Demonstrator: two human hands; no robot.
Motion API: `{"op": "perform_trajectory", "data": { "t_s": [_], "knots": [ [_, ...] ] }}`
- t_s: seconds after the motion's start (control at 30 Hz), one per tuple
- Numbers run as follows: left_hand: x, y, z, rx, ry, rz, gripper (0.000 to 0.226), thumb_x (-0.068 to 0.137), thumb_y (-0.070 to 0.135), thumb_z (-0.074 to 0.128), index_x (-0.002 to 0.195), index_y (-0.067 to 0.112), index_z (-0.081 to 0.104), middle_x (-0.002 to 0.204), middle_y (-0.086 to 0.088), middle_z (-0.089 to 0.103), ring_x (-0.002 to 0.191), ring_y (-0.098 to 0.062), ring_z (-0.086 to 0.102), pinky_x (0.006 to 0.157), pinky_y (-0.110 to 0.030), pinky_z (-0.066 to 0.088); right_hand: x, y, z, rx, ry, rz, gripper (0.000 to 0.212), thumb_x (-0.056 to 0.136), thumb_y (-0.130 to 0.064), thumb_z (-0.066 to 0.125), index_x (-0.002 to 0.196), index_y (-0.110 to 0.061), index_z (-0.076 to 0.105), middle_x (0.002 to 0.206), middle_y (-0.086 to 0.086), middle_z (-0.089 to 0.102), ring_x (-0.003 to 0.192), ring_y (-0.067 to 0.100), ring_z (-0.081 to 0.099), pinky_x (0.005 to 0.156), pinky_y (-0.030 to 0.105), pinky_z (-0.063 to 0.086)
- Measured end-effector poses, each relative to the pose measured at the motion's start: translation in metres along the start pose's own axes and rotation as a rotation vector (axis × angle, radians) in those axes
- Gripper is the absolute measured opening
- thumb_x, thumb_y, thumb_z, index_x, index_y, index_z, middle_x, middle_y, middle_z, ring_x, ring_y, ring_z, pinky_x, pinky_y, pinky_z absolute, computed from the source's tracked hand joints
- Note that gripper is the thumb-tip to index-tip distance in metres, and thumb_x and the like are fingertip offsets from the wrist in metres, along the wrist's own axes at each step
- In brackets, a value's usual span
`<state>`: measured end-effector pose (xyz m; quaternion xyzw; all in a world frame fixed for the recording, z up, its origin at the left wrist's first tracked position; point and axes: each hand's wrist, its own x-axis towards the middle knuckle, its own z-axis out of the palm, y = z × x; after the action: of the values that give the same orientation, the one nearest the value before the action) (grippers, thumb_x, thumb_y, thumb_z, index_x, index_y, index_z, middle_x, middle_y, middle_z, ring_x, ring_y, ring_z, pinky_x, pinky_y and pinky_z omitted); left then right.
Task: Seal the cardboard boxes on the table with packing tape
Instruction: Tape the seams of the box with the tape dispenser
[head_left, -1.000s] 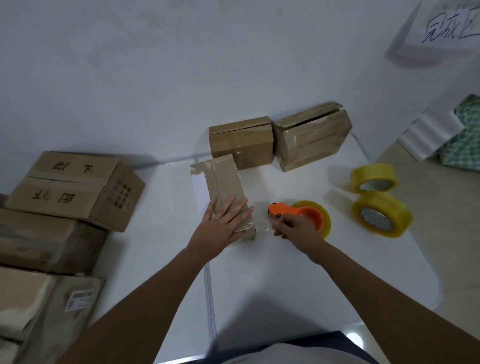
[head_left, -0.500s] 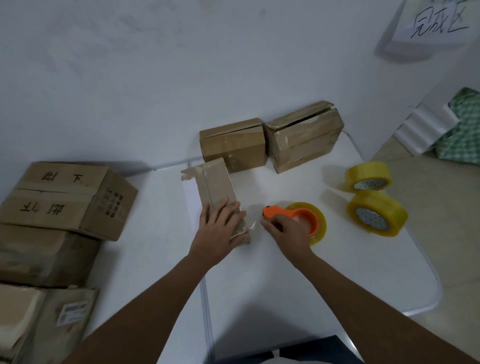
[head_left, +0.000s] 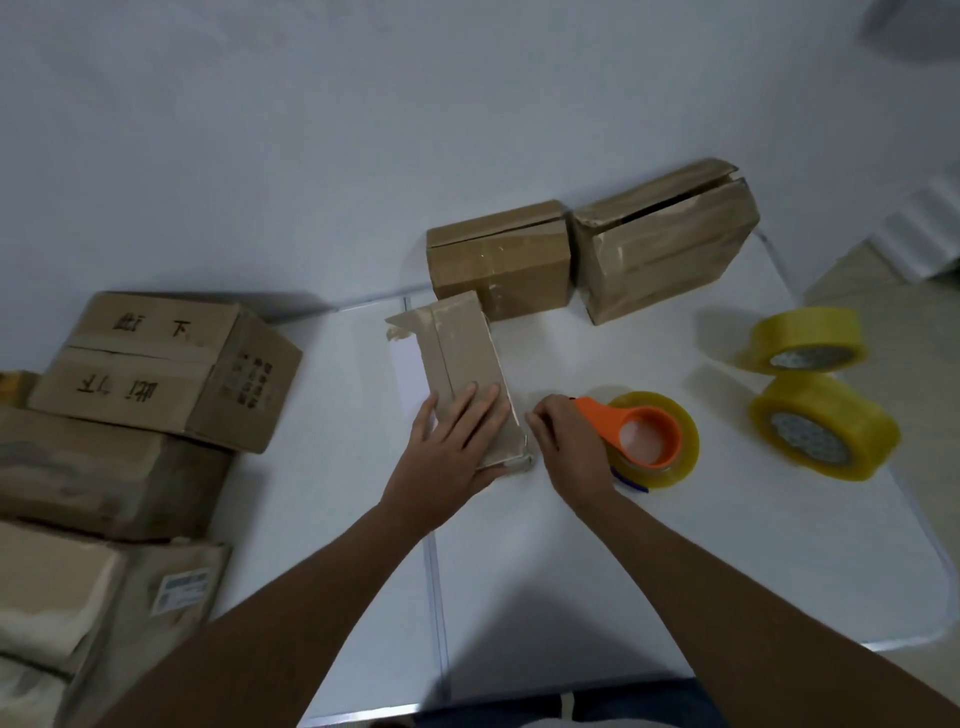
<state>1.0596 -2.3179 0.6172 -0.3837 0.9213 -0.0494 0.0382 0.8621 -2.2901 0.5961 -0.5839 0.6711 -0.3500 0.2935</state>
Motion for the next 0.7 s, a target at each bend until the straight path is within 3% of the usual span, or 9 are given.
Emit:
{"op": "perform_trajectory", "data": {
  "t_s": [0.13,0.27,0.33,0.43,0.57,0.63,0.7],
  "knots": [
    [0.003,0.003,0.000,0.001,0.000,-0.024,0.074,0.100,0.057,0.039,0.158,0.015,0.021,0.164,-0.008,0.020,0.151,-0.029,0.018,0.116,-0.059,0.024,0.004,-0.004,0.015,-0.052,0.031,0.006,0.021,0.101,-0.016,0.048,0.080,-0.020,0.044,0.075,-0.006,0.047,0.067,0.015,0.045,0.065,0.036,0.039],
    [0.004,0.004,0.000,-0.012,-0.009,-0.029,0.074,0.099,0.056,0.044,0.157,0.015,0.023,0.164,-0.008,0.021,0.151,-0.030,0.018,0.116,-0.058,0.023,0.004,0.000,0.021,0.012,-0.053,0.120,0.019,0.103,-0.026,0.042,0.088,-0.017,0.048,0.073,-0.009,0.050,0.064,0.012,0.049,0.061,0.031,0.038],
    [0.003,0.004,0.000,-0.020,-0.017,-0.035,0.074,0.098,0.056,0.046,0.157,0.016,0.024,0.164,-0.008,0.022,0.151,-0.030,0.019,0.116,-0.058,0.023,0.011,0.001,0.021,0.059,-0.116,0.256,0.022,0.102,-0.031,0.042,0.108,-0.013,0.052,0.084,-0.004,0.055,0.074,0.016,0.055,0.069,0.036,0.047],
    [0.003,0.004,0.000,-0.030,-0.013,-0.040,0.075,0.098,0.057,0.048,0.157,0.016,0.025,0.163,-0.007,0.023,0.151,-0.029,0.019,0.117,-0.057,0.024,0.021,0.001,0.022,0.139,-0.229,0.373,0.031,0.102,-0.018,0.045,0.132,-0.011,0.048,0.099,0.005,0.061,0.087,0.022,0.061,0.079,0.039,0.053],
    [0.003,0.003,0.001,-0.052,-0.010,-0.045,0.074,0.099,0.057,0.043,0.157,0.017,0.023,0.164,-0.007,0.022,0.151,-0.029,0.019,0.116,-0.057,0.025,-0.007,-0.013,0.008,0.409,-0.047,0.511,0.036,0.105,-0.021,0.038,0.137,-0.011,0.051,0.128,0.007,0.062,0.114,0.020,0.060,0.101,0.040,0.048],
    [0.002,0.003,0.002,-0.057,-0.003,-0.041,0.072,0.100,0.058,0.039,0.157,0.016,0.025,0.164,-0.007,0.022,0.151,-0.029,0.019,0.116,-0.058,0.025,-0.030,-0.028,0.005,0.417,-0.034,0.429,0.042,0.105,-0.027,0.038,0.144,-0.013,0.046,0.135,0.002,0.058,0.116,0.009,0.057,0.101,0.028,0.046],
    [0.002,0.003,0.002,-0.058,0.008,-0.041,0.072,0.100,0.059,0.038,0.156,0.016,0.028,0.163,-0.007,0.024,0.151,-0.029,0.020,0.116,-0.058,0.025,-0.044,-0.041,0.012,0.342,-0.086,0.344,0.046,0.105,-0.032,0.037,0.148,-0.018,0.040,0.118,0.003,0.063,0.085,-0.005,0.056,0.079,0.010,0.045]
  ]
}}
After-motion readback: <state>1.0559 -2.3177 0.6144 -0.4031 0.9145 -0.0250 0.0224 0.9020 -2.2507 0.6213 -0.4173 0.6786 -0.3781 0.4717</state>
